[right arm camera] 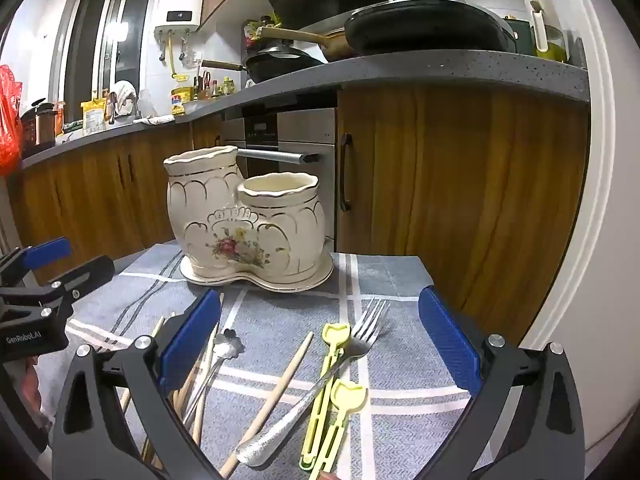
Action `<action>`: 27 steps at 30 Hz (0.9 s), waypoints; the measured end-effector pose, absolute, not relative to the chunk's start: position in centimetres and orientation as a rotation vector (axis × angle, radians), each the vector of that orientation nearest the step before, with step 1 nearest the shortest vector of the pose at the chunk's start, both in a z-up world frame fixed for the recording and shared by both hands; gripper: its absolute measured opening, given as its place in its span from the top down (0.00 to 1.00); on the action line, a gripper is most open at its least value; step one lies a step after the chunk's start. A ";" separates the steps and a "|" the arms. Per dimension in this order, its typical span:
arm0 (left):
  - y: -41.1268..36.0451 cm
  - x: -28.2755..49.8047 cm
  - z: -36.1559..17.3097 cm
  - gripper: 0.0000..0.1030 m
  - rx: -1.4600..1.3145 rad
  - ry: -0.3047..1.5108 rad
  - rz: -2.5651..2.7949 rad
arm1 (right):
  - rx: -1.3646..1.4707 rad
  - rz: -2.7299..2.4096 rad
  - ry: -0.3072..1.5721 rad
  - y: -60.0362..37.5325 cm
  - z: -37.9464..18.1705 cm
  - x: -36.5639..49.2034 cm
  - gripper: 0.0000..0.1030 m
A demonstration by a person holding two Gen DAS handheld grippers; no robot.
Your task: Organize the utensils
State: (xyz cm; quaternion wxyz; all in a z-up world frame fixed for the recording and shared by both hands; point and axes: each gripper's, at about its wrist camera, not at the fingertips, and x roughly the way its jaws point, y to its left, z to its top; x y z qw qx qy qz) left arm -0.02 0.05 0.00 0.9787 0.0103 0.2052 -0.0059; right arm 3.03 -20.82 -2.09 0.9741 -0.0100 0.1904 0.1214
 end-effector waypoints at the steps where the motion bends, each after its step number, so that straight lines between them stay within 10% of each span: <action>1: 0.0 0.0 0.0 0.05 0.023 0.416 -0.013 | -0.018 0.245 0.385 -20.7 -2.1 3.0 0.05; 27: 0.1 0.0 0.1 0.05 0.019 0.414 -0.010 | -0.021 0.246 0.408 -20.8 -2.3 3.2 0.05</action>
